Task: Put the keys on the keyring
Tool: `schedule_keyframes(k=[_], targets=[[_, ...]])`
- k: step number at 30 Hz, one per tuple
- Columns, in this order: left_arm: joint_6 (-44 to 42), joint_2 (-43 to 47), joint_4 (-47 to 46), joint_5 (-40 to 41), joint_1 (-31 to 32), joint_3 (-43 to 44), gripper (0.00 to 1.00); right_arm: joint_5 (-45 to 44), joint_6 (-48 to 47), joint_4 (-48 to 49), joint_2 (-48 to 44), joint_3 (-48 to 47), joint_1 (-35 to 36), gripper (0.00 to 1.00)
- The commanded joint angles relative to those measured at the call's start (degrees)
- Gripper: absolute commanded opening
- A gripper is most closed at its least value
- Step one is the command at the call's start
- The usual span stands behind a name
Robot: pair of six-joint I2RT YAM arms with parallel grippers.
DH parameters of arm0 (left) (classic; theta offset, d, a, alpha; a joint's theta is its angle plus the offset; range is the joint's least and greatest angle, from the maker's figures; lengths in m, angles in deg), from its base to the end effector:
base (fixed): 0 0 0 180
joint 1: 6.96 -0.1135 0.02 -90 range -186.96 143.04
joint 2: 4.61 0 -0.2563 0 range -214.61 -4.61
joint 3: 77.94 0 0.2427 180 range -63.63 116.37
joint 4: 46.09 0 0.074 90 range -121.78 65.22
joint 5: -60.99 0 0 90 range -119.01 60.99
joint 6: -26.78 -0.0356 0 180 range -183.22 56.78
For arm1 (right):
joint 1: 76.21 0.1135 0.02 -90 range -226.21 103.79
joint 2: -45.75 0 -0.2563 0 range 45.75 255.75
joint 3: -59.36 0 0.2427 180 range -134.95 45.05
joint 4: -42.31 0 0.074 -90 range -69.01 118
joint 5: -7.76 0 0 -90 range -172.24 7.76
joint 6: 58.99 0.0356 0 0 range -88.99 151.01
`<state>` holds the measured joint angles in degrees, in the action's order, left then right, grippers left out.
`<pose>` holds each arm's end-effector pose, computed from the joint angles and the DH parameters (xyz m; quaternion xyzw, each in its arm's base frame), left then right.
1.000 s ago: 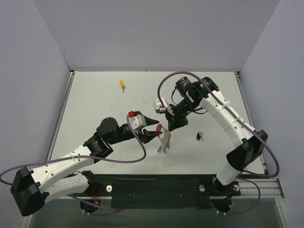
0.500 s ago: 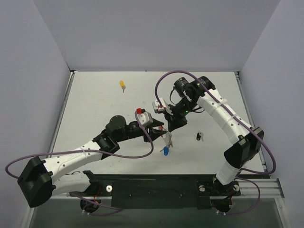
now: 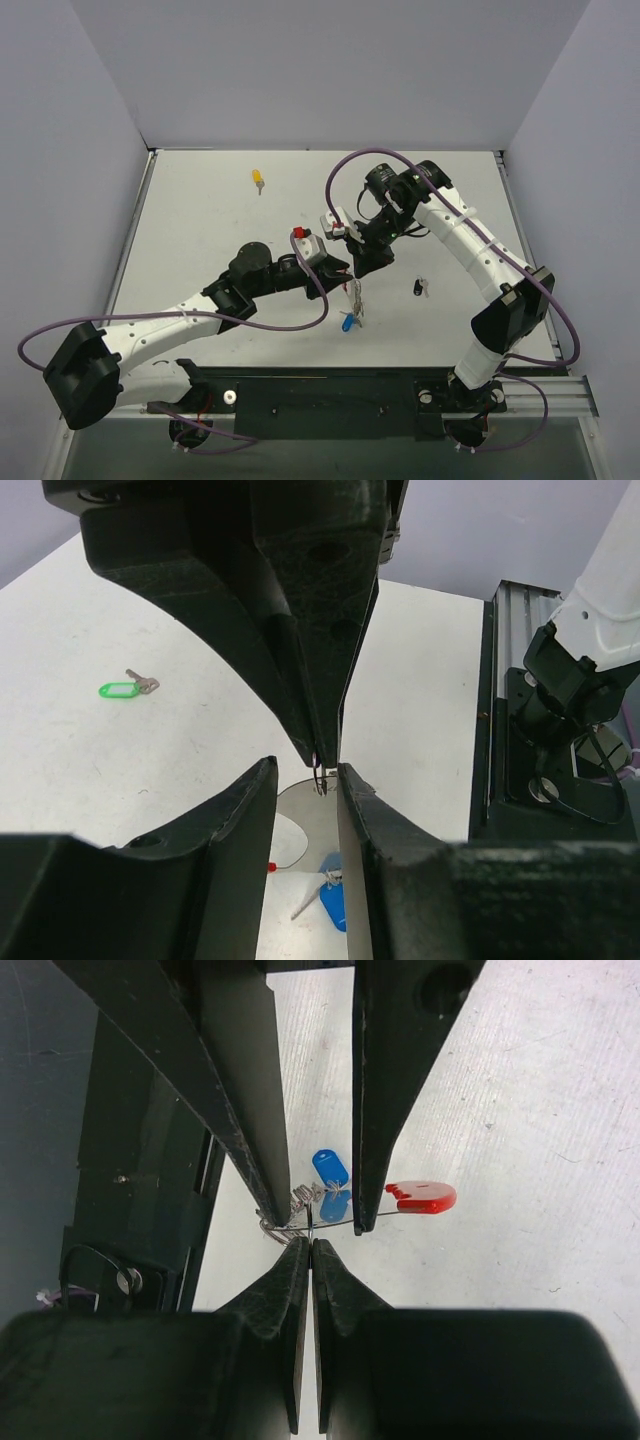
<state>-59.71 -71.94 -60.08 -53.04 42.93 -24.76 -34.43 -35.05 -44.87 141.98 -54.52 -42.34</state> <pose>0.1584 -0.2105 0.2904 0.4078 0.5787 -0.4420 0.5508 0.2455 0.1965 0.3501 -0.7352 0.5236 0.3381 0.2666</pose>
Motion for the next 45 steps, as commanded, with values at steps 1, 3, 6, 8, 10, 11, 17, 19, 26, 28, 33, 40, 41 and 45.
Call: schedule_keyframes(k=[1, 3, 6, 8, 10, 11, 17, 19, 26, 28, 33, 40, 41, 45], targets=[[0.3, -0.9, -2.5, -1.3, 0.2, 1.3, 0.39, 2.1, -0.6, -3.4, -0.3, -2.2, 0.3, 0.00], [0.2, -0.9, -2.1, -1.5, 0.2, 1.4, 0.39, 2.1, -0.7, -3.3, -0.3, -2.1, 0.2, 0.00], [0.0, -0.8, -1.6, -1.5, 0.2, 1.3, 0.38, 2.3, -0.6, -3.4, -0.3, -2.1, 0.2, 0.00], [0.0, -1.0, -1.7, -1.5, 0.3, 1.4, 0.37, 2.5, -0.7, -3.5, -0.4, -2.1, 0.2, 0.00], [-0.1, -1.3, -1.6, -1.9, 0.2, 1.6, 0.33, 2.6, -0.7, -3.4, -0.4, -2.1, 0.2, 0.00], [0.0, -1.7, -1.5, -2.0, 0.2, 1.8, 0.32, 2.6, -0.7, -3.6, -0.4, -2.1, 0.3, 0.00], [0.1, -2.5, -1.4, -2.9, 0.4, 2.3, 0.30, 3.1, -0.7, -3.8, -0.5, -2.2, 0.1, 0.00], [0.1, -2.6, -1.4, -2.9, 0.3, 2.3, 0.29, 3.2, -1.0, -3.8, -0.2, -2.3, 0.1, 0.00], [0.1, -2.6, -1.6, -2.8, 0.4, 2.6, 0.27, 3.3, -1.3, -4.2, -0.1, -2.3, 0.1, 0.00], [0.2, -2.4, -1.8, -2.6, 0.4, 2.7, 0.25, 3.3, -1.2, -4.2, 0.0, -2.4, 0.2, 0.00], [0.3, -2.2, -2.1, -2.9, 0.6, 2.7, 0.21, 3.4, -1.3, -4.3, -0.1, -2.4, 0.2, 0.00], [1.0, -2.1, -2.6, -1.9, 0.8, 2.8, 0.25, 3.4, -1.3, -4.2, 0.2, -2.5, 0.2, 0.00], [1.0, -2.1, -2.6, -1.6, 1.0, 2.9, 0.26, 3.3, -1.2, -4.3, 0.2, -2.4, 0.2, 0.00], [0.9, -1.9, -2.8, -1.3, 1.1, 2.7, 0.25, 3.3, -1.3, -4.2, 0.3, -2.4, 0.2, 0.00]])
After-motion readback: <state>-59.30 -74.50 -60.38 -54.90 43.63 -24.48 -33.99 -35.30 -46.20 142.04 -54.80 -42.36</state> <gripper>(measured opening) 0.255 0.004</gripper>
